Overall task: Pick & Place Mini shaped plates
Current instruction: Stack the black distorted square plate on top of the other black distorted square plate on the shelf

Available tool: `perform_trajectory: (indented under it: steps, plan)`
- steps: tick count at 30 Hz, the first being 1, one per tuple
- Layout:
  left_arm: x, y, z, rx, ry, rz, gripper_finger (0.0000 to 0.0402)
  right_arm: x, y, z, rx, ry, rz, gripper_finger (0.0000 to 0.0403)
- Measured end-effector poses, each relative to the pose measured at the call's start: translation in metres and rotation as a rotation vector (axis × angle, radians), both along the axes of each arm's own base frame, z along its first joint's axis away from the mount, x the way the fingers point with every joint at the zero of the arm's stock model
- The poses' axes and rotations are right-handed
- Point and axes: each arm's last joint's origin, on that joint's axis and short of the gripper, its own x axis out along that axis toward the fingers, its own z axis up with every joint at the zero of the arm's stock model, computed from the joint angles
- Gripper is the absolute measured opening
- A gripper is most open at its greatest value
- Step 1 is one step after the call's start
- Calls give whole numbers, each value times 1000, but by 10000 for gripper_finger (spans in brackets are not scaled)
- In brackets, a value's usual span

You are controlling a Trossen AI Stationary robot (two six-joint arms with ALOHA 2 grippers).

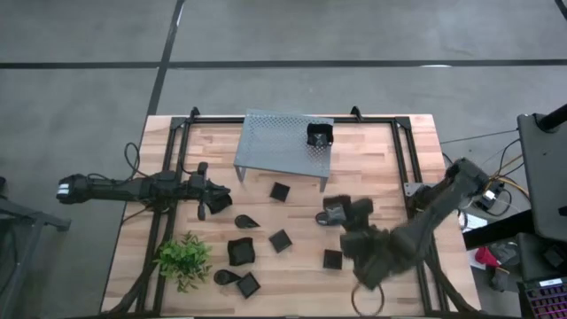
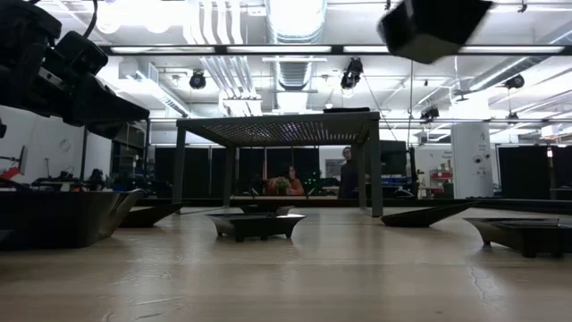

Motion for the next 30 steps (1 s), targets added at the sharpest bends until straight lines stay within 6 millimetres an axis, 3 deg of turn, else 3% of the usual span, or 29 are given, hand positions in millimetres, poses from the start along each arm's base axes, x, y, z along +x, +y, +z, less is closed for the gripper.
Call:
perform_trajectory:
  steps: [5, 11, 21, 30]
  plan:
    - [0, 0, 0, 0, 0, 1, 0, 7, -51, 33, 33, -74, -55, 8]
    - [0, 0, 0, 0, 0, 1, 0, 22, -105, 52, -13, -104, -74, 8]
    - [0, 0, 0, 0, 0, 1, 0, 41, -183, 51, 29, -46, -145, 8]
    - [0, 0, 0, 0, 0, 1, 0, 50, -226, 52, 66, -80, -139, 8]
